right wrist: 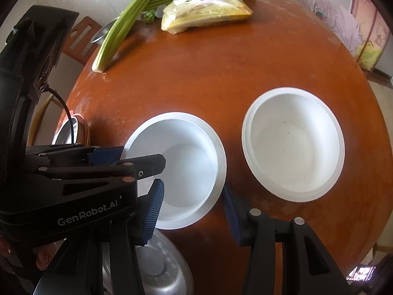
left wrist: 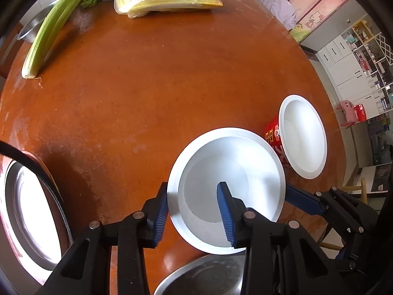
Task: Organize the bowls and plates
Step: 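Close the left tool on the white bowl rim and lift it, then carry the white bowl with the left tool and lower it into the steel bowl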
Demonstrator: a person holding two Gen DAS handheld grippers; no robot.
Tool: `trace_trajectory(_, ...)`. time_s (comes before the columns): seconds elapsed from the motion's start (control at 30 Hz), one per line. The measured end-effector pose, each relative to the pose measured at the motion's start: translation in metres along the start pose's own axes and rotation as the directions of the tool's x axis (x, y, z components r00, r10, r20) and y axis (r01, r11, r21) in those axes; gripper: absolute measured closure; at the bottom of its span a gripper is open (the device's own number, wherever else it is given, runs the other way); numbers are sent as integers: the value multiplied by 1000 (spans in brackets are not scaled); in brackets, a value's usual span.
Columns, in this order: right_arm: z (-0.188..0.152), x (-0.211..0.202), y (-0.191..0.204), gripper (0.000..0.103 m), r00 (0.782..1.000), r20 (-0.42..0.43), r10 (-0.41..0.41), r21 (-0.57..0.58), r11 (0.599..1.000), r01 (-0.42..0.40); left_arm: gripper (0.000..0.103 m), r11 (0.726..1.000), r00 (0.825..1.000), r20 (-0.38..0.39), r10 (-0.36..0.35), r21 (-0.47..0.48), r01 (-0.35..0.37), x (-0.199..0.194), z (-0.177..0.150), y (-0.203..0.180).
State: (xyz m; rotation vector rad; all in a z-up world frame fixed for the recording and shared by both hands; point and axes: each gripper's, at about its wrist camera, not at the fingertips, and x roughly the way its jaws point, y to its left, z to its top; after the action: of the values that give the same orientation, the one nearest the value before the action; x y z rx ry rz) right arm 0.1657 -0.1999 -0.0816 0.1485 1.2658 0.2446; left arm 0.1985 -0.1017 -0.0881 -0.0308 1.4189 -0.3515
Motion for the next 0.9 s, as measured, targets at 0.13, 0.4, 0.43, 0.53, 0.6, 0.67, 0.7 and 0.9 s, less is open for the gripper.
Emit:
trace_trajectory(0.13,1,-4,2,53,1000,11,-2,-7,1000,3,64,1000,1000,22,0,8,-1,-11,-3,-3)
trace_trajectory(0.4,4,-17,11,53,999,42,2,-32,999,-1,64,1000,998,65,24,13,-25,-35,-9,-4)
trace_trajectory(0.43,3,-19,12,53,999,44,5,-36,999,-3,64,1000,997,70,27,10,-27,-39,-11,-3)
trace_trajectory(0.53,2,-24,18,53,999,53,10,-51,999,-7,64,999,996,83,33,4,-33,-48,-16,0)
trace_trajectory(0.6,1,-28,21,53,998,64,16,-58,998,-12,64,999,996,86,38,1,-39,-51,-17,-2)
trace_trajectory(0.67,0,-33,26,53,997,72,22,-65,998,-18,64,999,995,93,42,-7,-42,-56,-23,-3)
trace_trajectory(0.7,-1,-34,28,53,997,73,24,-70,997,-19,64,999,994,98,43,-10,-42,-59,-25,-3)
trace_trajectory(0.9,-8,-47,41,53,995,95,31,-98,995,-22,64,999,991,129,42,-26,-39,-78,-37,0)
